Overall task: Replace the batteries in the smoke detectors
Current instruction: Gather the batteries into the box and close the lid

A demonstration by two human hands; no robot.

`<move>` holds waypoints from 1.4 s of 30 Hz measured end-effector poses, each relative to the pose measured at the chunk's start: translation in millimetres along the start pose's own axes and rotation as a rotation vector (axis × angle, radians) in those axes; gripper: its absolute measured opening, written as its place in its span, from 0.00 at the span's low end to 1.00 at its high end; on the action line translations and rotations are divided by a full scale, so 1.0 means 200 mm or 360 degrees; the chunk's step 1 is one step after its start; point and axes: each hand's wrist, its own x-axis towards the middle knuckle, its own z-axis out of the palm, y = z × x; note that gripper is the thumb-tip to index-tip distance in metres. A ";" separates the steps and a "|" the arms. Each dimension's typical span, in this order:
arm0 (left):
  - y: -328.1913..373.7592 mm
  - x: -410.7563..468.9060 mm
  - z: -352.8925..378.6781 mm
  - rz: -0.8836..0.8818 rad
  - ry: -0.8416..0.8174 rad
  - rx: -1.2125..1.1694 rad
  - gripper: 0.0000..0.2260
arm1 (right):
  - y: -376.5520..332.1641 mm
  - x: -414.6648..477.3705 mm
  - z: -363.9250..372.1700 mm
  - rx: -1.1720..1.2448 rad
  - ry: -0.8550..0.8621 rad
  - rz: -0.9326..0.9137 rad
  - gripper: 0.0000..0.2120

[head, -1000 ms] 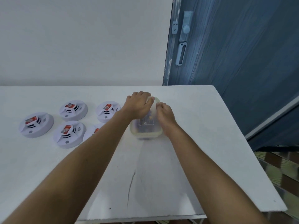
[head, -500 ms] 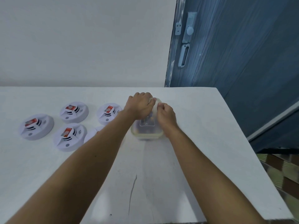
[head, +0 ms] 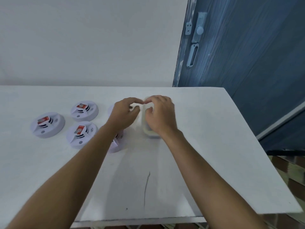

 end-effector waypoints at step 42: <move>-0.74 -0.30 -0.63 -0.0665 0.0115 0.0648 0.31 | -0.36 -0.10 0.61 -0.0065 -0.0535 0.0354 0.31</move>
